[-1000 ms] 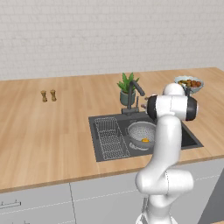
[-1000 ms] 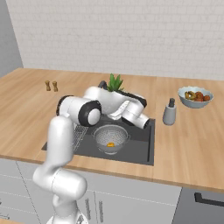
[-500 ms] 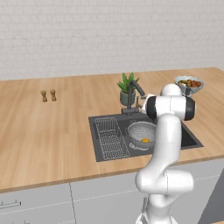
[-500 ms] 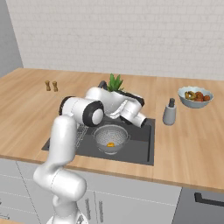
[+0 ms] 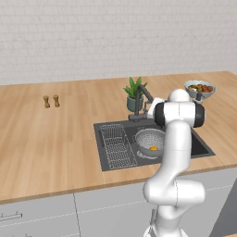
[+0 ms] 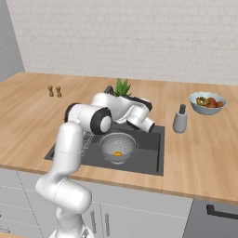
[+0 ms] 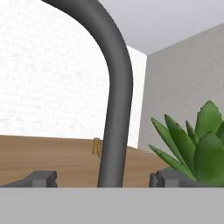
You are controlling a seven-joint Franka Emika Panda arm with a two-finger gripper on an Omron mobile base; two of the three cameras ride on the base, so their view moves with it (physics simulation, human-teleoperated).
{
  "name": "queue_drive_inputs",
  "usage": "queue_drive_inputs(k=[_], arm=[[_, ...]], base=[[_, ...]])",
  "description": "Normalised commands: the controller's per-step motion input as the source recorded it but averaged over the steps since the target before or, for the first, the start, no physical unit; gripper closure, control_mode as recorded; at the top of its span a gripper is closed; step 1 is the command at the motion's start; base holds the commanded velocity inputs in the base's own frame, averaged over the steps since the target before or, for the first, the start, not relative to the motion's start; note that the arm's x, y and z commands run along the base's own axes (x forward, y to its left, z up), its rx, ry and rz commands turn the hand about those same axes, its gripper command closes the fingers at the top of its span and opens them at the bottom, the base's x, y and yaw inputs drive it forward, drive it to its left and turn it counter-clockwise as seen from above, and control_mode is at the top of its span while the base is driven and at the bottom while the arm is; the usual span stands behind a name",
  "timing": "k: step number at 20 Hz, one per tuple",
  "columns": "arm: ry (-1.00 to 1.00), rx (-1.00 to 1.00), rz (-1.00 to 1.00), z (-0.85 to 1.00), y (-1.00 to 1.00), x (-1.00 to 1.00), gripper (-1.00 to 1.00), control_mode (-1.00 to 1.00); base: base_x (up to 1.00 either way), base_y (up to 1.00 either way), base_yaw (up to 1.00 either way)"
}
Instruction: Put the colander in the sink, put the tangerine in the colander, and turn on the sink faucet and pour water over the colander.
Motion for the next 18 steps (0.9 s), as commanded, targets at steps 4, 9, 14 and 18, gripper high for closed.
queue_drive_inputs(k=[4,9,14,18], arm=[[0.0,0.0,0.0,-0.08,-0.08,0.23,-1.0,-1.0],[0.0,-0.03,-0.01,-0.17,-0.07,0.26,-1.0,-1.0],[0.0,-0.07,-0.04,-0.18,0.0,0.13,-1.0,-1.0],[0.0,-0.1,-0.11,-0.09,0.03,0.04,-1.0,-1.0]], base=[[0.0,0.0,0.0],[0.0,0.0,0.0],[0.0,0.0,0.0],[0.0,0.0,0.0]])
